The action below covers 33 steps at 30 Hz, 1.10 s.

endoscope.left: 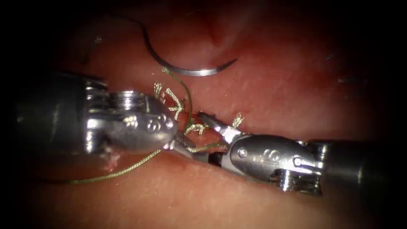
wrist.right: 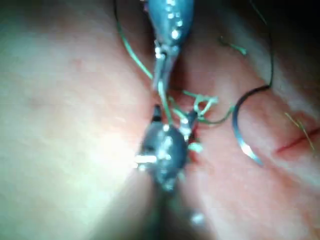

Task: Wound Closure

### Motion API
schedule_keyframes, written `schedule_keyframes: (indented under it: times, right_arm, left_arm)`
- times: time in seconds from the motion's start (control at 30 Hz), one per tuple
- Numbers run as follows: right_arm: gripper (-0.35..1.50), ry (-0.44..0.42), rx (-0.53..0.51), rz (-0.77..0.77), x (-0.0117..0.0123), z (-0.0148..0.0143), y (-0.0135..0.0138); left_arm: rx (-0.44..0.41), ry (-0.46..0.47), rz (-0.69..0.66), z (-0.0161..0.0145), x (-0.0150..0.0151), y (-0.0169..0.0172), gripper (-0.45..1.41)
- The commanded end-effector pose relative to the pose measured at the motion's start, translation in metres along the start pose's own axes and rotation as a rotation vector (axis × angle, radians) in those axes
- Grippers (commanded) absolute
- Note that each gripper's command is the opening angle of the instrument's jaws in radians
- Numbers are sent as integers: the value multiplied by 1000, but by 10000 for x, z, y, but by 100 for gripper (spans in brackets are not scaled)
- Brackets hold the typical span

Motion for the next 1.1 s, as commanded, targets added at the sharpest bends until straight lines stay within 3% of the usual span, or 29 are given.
schedule_keyframes:
  times: [0.03,0.3,0.37,0.43,0.47,0.5,0.53,0.57,0.8,1.1]
  right_arm:
    - [148,2,-1,0,2,13,-3]
    - [145,18,-13,-3,5,26,-5]
    - [136,39,5,-29,4,27,-7]
    - [116,63,25,-80,2,28,-11]
    - [104,65,28,-94,1,29,-12]
    - [22,75,47,-126,0,30,-13]
    - [-26,86,69,-127,0,29,-13]
    - [-35,89,74,-139,0,30,-12]
    - [-35,69,72,-181,4,29,-4]
    - [-35,53,72,-209,13,20,-12]
  left_arm:
    - [1,0,1,7,3,-4,-45]
    - [-2,-2,-1,8,6,-2,-45]
    - [-1,-2,-1,9,6,-1,-45]
    - [-4,-2,-1,9,7,0,-45]
    - [-4,-2,-1,9,7,0,-45]
    - [-4,-2,-1,9,8,1,-45]
    - [-4,-5,-1,9,8,2,-45]
    - [-4,-5,-1,9,8,2,-45]
    - [-7,-4,-1,9,9,4,-45]
    - [-8,-3,0,8,9,3,-45]
